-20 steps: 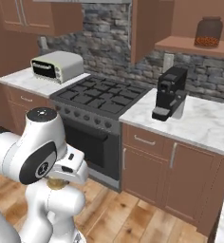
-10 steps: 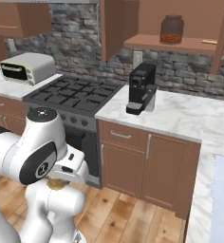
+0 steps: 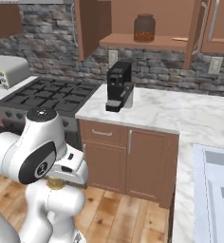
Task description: Pick the candle and jar from the dining table and place them in the open cabinet. Close the cabinet after placing the objects.
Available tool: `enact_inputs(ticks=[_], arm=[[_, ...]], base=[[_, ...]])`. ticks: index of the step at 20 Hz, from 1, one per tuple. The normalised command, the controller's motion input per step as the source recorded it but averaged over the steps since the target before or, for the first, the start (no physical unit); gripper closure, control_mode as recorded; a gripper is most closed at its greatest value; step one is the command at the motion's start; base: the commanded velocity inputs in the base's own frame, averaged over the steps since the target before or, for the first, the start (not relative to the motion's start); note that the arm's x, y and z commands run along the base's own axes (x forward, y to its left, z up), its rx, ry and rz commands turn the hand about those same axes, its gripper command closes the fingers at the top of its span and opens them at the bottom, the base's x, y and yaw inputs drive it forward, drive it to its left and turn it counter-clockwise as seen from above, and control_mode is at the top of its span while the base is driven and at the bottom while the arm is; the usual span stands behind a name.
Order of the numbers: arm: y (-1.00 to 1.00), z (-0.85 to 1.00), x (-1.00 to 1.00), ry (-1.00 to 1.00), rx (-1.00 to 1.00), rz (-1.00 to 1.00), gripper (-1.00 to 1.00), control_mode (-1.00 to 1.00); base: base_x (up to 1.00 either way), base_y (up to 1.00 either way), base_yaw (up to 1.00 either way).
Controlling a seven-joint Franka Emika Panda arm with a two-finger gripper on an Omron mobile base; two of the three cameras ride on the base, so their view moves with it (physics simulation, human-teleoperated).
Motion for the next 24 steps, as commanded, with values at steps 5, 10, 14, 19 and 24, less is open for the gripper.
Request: enact_inputs(ticks=[5,10,14,19,24], arm=[[0.00,0.00,0.00,0.00,0.00,0.00,1.00,1.00],[0.00,0.00,0.00,0.00,0.00,0.00,1.00,1.00],[0.00,0.00,0.00,0.00,0.00,0.00,1.00,1.00],[0.00,0.00,0.00,0.00,0.00,0.00,1.00,1.00],[0.00,0.00,0.00,0.00,0.00,0.00,1.00,1.00]], base=[[0.24,-0.24,-0.24],[0.40,-0.02,-0.05],[0.50,0.00,0.00],[0.61,-0.04,0.00],[0.49,-0.09,0.00]])
